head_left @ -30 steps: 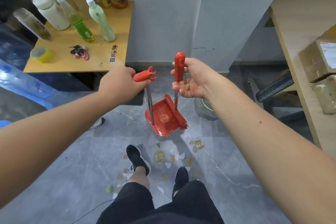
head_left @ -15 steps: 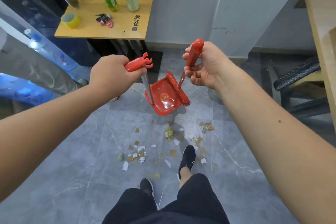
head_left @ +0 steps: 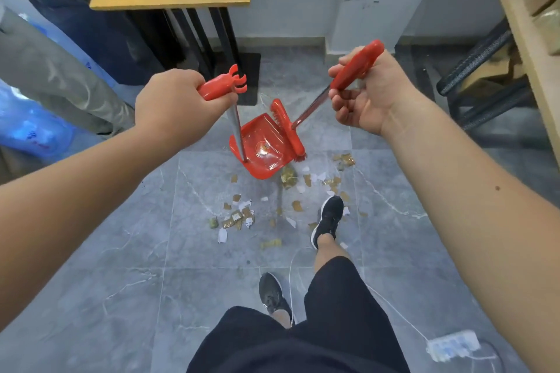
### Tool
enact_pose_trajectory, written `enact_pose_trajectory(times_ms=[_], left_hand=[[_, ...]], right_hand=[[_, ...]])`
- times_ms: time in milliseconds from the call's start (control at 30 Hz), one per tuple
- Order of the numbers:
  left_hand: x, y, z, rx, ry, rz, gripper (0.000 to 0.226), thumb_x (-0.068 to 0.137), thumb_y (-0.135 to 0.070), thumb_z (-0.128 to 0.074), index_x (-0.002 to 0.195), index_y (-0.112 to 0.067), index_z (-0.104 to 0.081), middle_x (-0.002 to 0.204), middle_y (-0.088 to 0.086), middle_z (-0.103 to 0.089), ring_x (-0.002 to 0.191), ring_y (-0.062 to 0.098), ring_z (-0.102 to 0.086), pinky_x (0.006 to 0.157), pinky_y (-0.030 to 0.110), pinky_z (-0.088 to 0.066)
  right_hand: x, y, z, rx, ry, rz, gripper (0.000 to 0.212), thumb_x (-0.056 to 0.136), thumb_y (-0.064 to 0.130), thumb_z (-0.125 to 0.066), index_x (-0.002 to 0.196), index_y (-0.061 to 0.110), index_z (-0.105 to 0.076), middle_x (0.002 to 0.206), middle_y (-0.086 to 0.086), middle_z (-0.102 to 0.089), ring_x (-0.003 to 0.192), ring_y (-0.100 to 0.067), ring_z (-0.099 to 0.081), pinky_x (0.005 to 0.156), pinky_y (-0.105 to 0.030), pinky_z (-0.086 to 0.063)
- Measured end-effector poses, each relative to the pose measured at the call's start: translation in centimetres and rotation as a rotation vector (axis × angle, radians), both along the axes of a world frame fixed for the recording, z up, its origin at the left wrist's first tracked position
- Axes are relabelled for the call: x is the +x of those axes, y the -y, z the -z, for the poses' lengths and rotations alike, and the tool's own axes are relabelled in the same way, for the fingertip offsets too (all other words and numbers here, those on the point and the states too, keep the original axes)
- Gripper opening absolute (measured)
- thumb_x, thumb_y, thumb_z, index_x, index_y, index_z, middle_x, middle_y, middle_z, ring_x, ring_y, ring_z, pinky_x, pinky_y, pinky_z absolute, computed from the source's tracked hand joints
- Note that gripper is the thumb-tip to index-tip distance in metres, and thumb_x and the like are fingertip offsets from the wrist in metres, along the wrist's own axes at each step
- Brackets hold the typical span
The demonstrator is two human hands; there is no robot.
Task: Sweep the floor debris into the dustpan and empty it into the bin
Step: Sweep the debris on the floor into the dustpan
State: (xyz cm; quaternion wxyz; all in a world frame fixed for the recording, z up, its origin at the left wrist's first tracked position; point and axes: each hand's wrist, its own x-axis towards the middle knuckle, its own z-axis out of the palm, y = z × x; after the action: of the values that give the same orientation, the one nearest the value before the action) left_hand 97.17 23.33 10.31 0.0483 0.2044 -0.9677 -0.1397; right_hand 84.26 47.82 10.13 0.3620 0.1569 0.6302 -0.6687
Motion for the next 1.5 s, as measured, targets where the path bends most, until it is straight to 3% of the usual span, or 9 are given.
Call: enact_pose_trajectory(times_ms=[167,367,500,767,867,1300,1500], left_hand=[[4.6,0.4,1.2,0.028,0.007,-0.002,0.064,0.083,-0.07,-0.062,0.062,-0.01,-0.057,0.057,0.01,-0.055,0.056,0.029,-0.056,0.051,0.039,-0.045],[8.2,-0.6,2.4,0.081,0.045,-0.016,0.065,0.08,-0.074,-0.064,0.061,-0.012,-0.058,0.056,0.008,-0.056,0.053,0.025,-0.053,0.05,0.038,-0.046],[10.7,-2.4,2.4,0.099,0.036,-0.021,0.066,0.082,-0.067,-0.067,0.062,-0.005,-0.057,0.054,0.013,-0.053,0.051,0.029,-0.05,0.05,0.035,-0.038],[12.8,-7.8,0.3,0.1,0.035,-0.104,0.065,0.08,-0.066,-0.07,0.067,-0.004,-0.059,0.062,0.02,-0.058,0.063,0.042,-0.057,0.062,0.053,-0.053],[13.0,-11.3,-0.8,0.098,0.041,-0.138,0.066,0.079,-0.07,-0.068,0.074,-0.004,-0.064,0.067,0.02,-0.062,0.066,0.043,-0.061,0.064,0.06,-0.056],[13.3,-21.6,-1.0,0.001,0.002,-0.249,0.069,0.078,-0.078,-0.06,0.075,-0.01,-0.059,0.068,0.018,-0.06,0.067,0.042,-0.06,0.066,0.054,-0.056],[12.8,-22.1,1.1,-0.052,0.02,-0.144,0.058,0.085,-0.067,-0.064,0.066,-0.013,-0.052,0.061,0.012,-0.054,0.065,0.039,-0.055,0.061,0.046,-0.048]], right_hand=[[4.4,-2.6,1.6,0.051,0.021,0.072,0.018,0.081,0.028,-0.057,0.087,0.013,-0.065,0.07,-0.01,-0.057,0.053,-0.019,-0.052,0.053,-0.024,-0.042],[7.1,-5.9,4.3,0.123,0.062,0.098,0.017,0.082,0.028,-0.055,0.088,0.014,-0.063,0.07,-0.01,-0.055,0.051,-0.018,-0.052,0.053,-0.024,-0.04],[8.0,-8.3,5.9,0.184,0.092,0.149,0.014,0.081,0.028,-0.053,0.082,0.016,-0.061,0.068,-0.008,-0.053,0.049,-0.017,-0.049,0.052,-0.023,-0.038],[8.4,-14.3,8.3,0.204,0.118,0.126,0.01,0.078,0.025,-0.052,0.075,0.017,-0.055,0.058,-0.005,-0.051,0.045,-0.016,-0.043,0.053,-0.024,-0.032],[8.1,-17.7,8.7,0.193,0.122,0.126,0.007,0.075,0.023,-0.052,0.073,0.017,-0.054,0.064,-0.004,-0.047,0.049,-0.017,-0.041,0.052,-0.023,-0.033],[7.3,-28.3,11.6,0.15,0.131,0.103,0.005,0.072,0.019,-0.052,0.068,0.017,-0.054,0.065,-0.003,-0.044,0.05,-0.017,-0.041,0.049,-0.023,-0.033],[7.1,-28.9,12.8,0.187,0.151,0.117,0.006,0.067,0.021,-0.054,0.063,0.017,-0.053,0.063,-0.005,-0.045,0.049,-0.017,-0.042,0.051,-0.023,-0.034]])
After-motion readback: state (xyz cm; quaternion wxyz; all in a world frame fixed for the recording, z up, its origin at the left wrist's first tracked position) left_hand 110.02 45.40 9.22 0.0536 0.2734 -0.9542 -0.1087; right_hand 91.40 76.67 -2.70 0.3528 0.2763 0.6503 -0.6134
